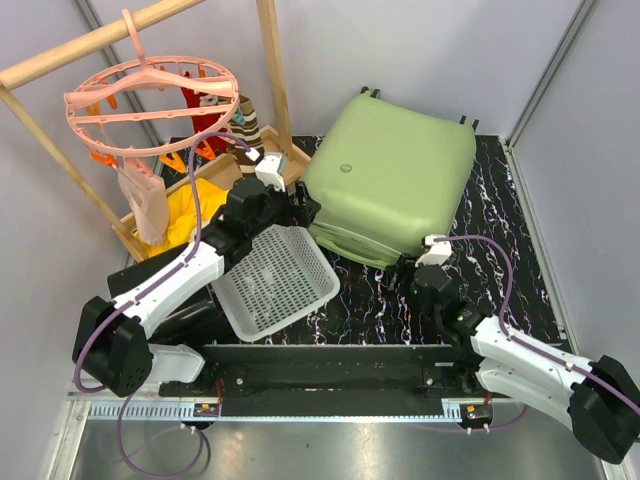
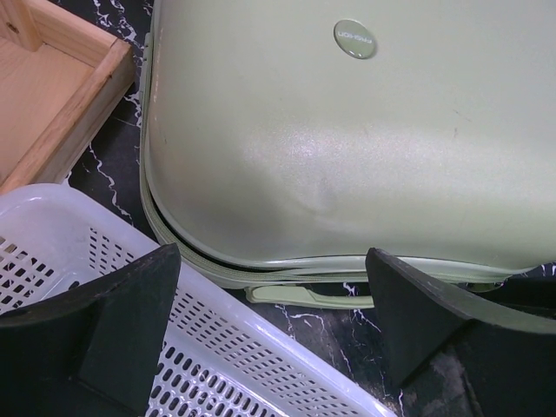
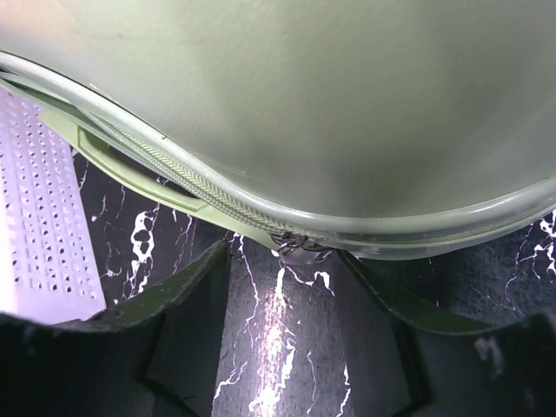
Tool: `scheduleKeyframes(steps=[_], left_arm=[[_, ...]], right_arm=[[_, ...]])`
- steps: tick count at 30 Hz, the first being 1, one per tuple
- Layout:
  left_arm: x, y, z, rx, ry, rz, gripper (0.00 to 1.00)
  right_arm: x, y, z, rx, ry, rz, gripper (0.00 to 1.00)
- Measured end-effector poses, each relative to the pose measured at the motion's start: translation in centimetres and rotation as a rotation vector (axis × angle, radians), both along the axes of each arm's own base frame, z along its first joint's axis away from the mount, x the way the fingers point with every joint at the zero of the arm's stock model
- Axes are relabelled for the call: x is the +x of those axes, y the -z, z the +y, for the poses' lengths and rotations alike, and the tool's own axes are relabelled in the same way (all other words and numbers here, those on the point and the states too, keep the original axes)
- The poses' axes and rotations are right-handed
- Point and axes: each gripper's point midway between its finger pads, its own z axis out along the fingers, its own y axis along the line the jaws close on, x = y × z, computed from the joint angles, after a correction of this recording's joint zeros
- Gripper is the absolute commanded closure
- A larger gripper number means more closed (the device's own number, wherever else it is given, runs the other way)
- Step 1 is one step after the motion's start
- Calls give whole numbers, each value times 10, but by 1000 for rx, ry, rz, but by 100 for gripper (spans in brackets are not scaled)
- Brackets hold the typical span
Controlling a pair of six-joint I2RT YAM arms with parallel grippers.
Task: Open, take out, and arrange the luggage
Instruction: Unzip the luggage
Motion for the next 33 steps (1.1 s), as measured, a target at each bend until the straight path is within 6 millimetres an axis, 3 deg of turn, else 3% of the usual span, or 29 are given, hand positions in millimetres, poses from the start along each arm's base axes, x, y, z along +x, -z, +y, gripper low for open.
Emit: scheduleKeyframes(steps=[8,16,21,23,29,33], left_arm=[[3,1,5,7,-9,-3,8],[6,6,7,11,-17,7,8],[4,5,0,14,-5,7,8],[2,-3,-15,17,19,-11,8],[-2,-43,-93,-44,154,-112,8],[17,-35,-116,-89,155,-136,8]], right_arm=[[4,-3,0,-8,39,-32,60],[10,1,-8,-53,102,-13,93],[9,2,-12,-64,122,-3,100],[8,0,-15,-62,129,-3,100],[1,-8,-33,-71,181,-20,100],[-4,-10,-44,-57,215,-34,100]])
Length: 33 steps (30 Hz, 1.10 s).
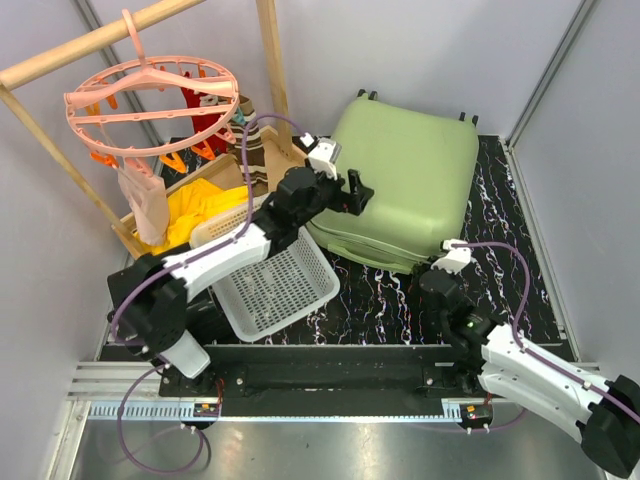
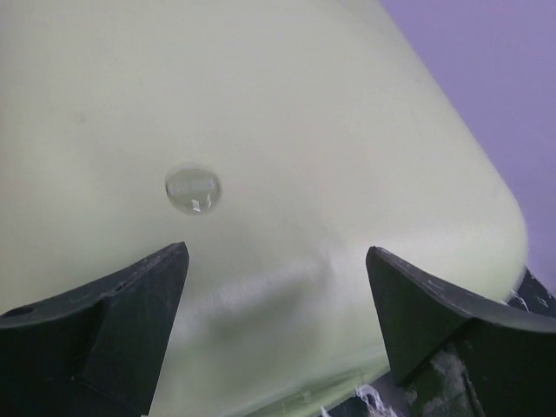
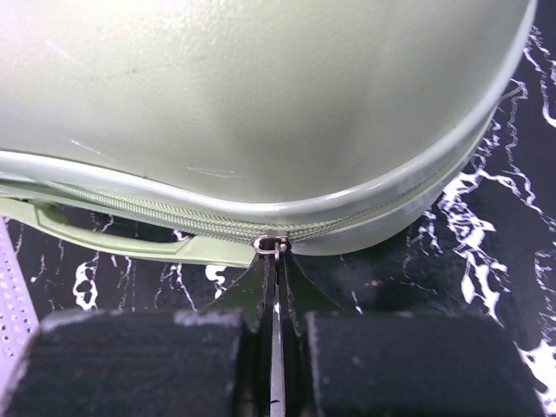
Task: Open, take out, and arrange the luggage
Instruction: Unzip the luggage
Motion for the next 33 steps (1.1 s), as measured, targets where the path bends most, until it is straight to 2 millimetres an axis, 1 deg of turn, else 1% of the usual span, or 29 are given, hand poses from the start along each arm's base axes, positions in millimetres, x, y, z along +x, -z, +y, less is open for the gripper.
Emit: scheduleKeyframes(steps=[1,4,6,8,12,15,18,20,21,28,33], left_arm=[[6,3,-4,-7,-4,-5,8],[28,4,-19,-51,-18,-23,8],[37,3,-19,-82,-36,-29,8],[44,2,-14,-117,-51,-26,8],[63,5,8,-169,-109,-22,9],[77,10,18,-184,-141,-22,8],[81,23,21,-166,-155,1,8],[81,37,21,-142,-157,35,9],[80,43,18,-149,-150,57,8],[85,43,14,-164,-149,69,9],[85,42,14,-163,-149,64,8]], right_arm=[[-1,0,-2,-1,5,1,100],[-2,1,-3,-3,10,5,100],[-2,2,-4,-2,12,7,100],[-3,1,-6,2,23,5,100],[-5,-1,-13,1,42,3,100],[-2,0,-30,18,94,14,100],[5,0,-57,51,184,27,100],[9,1,-74,58,245,29,100],[10,1,-79,58,263,30,100],[11,0,-82,29,259,40,100],[11,-1,-78,10,218,47,100]])
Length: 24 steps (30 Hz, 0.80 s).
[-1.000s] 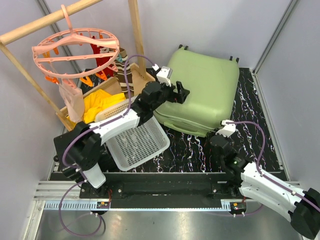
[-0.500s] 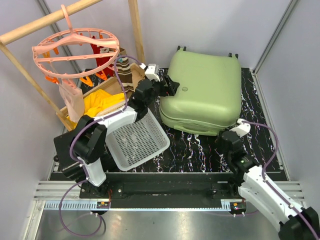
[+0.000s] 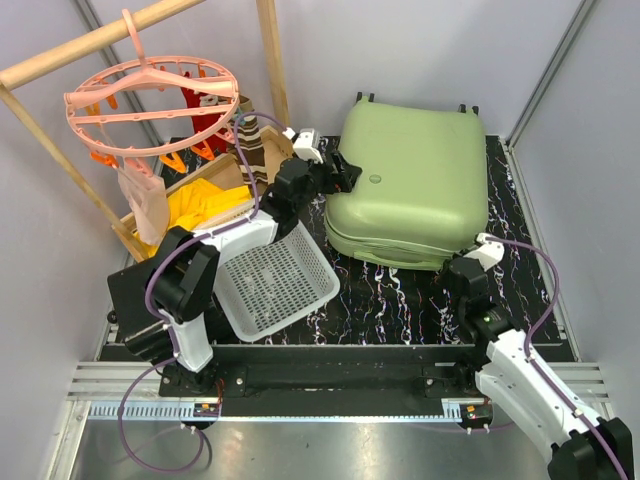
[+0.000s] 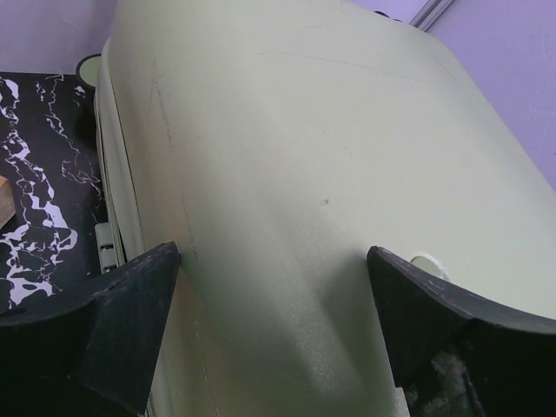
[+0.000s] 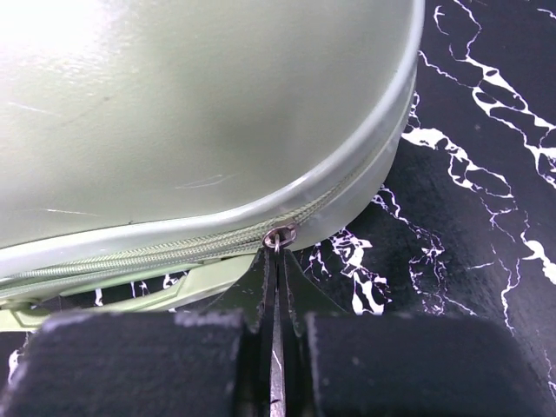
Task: Open, take out, and arrange the luggage
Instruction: Unzip the luggage
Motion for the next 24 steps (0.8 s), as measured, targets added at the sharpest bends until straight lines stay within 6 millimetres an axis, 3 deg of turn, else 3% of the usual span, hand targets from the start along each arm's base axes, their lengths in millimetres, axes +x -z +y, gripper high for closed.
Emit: scheduleKeyframes(steps=[6,10,13,16,18,21,24], left_arm=[[-17,-4,10,45,-29,-15,8],[-56,-9,19,157,-57,-54,7],[-97,-6,9,239,-17,-91,9],[-144,18,-15,372,106,-153,9],[-175,44,-37,492,234,-207,9],[-204,76,-62,610,403,-269,12],[-214,107,-81,698,530,-297,14]], right_arm=[[3,9,8,-12,-45,59,100],[7,16,13,-8,-61,84,100],[12,15,20,15,-80,72,100],[16,12,27,39,-103,59,100],[16,11,30,52,-114,54,100],[16,8,32,67,-120,38,100],[15,5,32,78,-126,25,100]])
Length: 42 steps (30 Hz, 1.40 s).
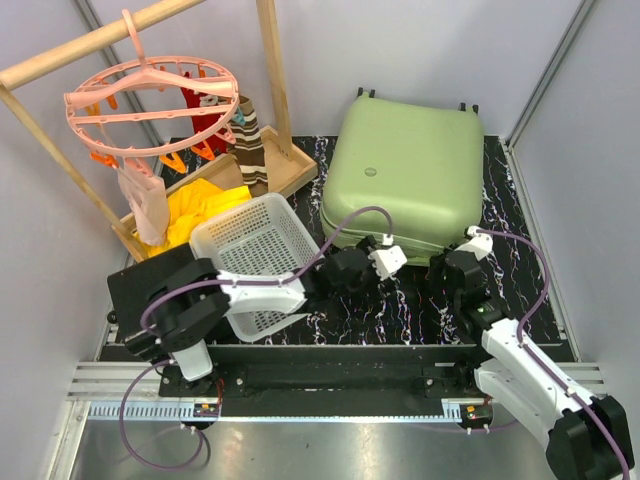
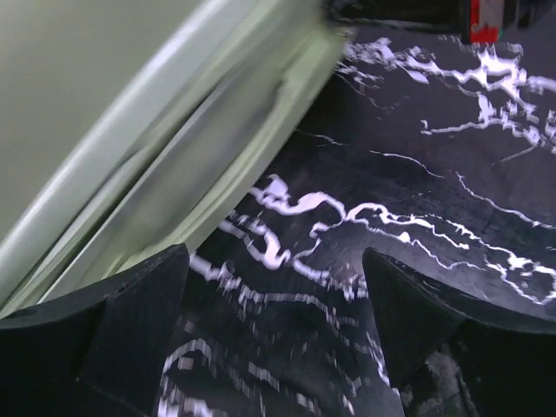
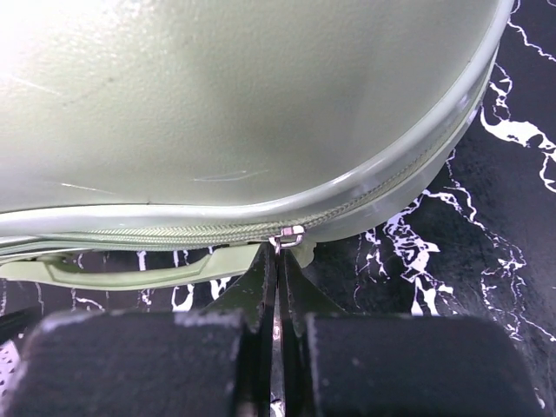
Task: Open, take out, and arrange the luggage
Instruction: Unzip the luggage
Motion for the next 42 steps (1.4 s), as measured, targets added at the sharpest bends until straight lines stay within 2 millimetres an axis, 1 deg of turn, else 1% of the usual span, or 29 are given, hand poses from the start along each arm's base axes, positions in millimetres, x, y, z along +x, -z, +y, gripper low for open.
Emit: scheduleKeyframes(steps=[2,4,6,10,14,15,17,18,19,20,22,23,25,26,32,35,37,42], left_arm=[[3,13,-15,41,51,-8,15],[9,17,-30,60,82,-31,15],[15,17,-40,70,94,-62,15],[19,20,-52,101,106,-121,15],[23,32,-60,149,105,-164,16],[25,36,-61,165,102,-171,16],[27,44,-62,191,101,-180,22],[27,44,-64,196,97,-187,26],[28,43,-64,199,95,-190,38],[29,42,-65,200,94,-195,46],[32,41,-67,204,89,-207,58],[34,40,-67,207,84,-217,78],[38,36,-68,210,69,-241,96],[39,35,-68,210,68,-241,100],[37,35,-68,201,59,-230,100],[38,35,-66,165,39,-209,100],[37,35,-62,139,26,-192,100],[34,33,-43,99,4,-148,100]], right_arm=[[-1,-1,1,9,-5,-4,100],[-2,-2,2,19,-12,-10,100],[-3,-3,3,24,-18,-16,100],[-4,-4,5,36,-25,-21,100],[-5,-4,5,47,-22,-26,100],[-5,-4,5,50,-21,-27,100],[-6,-4,5,52,-21,-28,100],[-6,-3,5,52,-20,-27,100],[-6,-3,4,54,-17,-27,100],[-6,-3,4,56,-15,-27,100],[-5,-3,3,59,-6,-29,100],[-4,-4,1,60,2,-32,100],[-4,-4,-1,60,13,-34,100],[-4,-4,-2,58,16,-35,100],[-5,-4,-3,49,19,-31,100],[-8,-4,-4,40,14,-25,100],[-11,-6,-3,38,6,-21,100],[-21,-10,1,48,-24,-24,100]])
